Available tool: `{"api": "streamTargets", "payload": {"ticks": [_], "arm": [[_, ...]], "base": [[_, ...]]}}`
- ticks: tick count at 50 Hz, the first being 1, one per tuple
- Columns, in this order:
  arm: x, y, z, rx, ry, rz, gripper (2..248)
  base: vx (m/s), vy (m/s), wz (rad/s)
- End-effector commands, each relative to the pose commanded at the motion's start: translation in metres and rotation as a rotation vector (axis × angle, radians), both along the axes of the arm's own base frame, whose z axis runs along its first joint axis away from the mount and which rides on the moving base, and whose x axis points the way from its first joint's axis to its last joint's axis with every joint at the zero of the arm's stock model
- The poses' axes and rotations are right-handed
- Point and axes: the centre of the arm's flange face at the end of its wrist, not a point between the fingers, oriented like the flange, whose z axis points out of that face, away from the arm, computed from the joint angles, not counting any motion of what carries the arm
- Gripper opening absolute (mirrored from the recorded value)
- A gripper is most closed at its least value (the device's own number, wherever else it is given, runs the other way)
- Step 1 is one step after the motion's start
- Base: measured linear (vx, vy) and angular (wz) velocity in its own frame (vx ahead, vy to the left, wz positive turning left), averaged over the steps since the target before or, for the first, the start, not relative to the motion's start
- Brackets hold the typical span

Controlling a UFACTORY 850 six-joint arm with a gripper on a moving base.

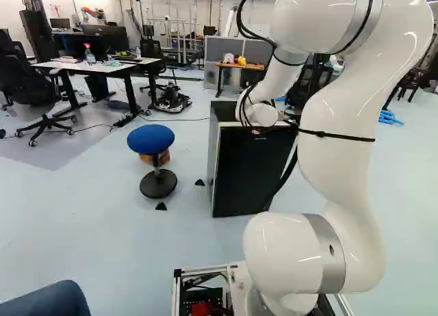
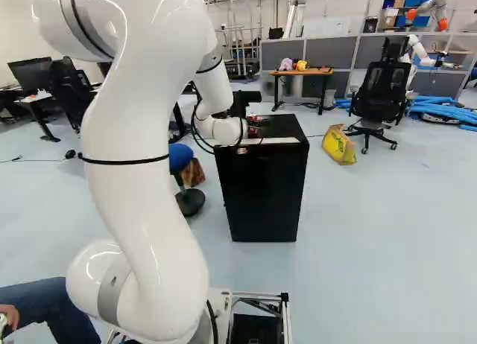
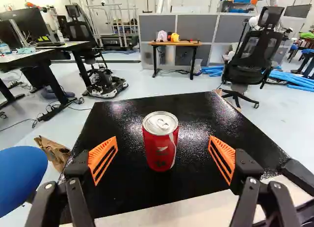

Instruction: Grab a drink from the fridge

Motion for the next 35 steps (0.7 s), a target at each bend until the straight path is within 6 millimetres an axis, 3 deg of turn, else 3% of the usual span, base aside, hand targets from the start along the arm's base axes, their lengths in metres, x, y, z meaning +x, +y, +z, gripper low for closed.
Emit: {"api": "streamTargets", "payload": {"ticks": [35], "arm": [[0.015,-0.003,-0.006,0.028,0.028,-0.039,247]], "base": [[0.0,0.0,0.0]]}}
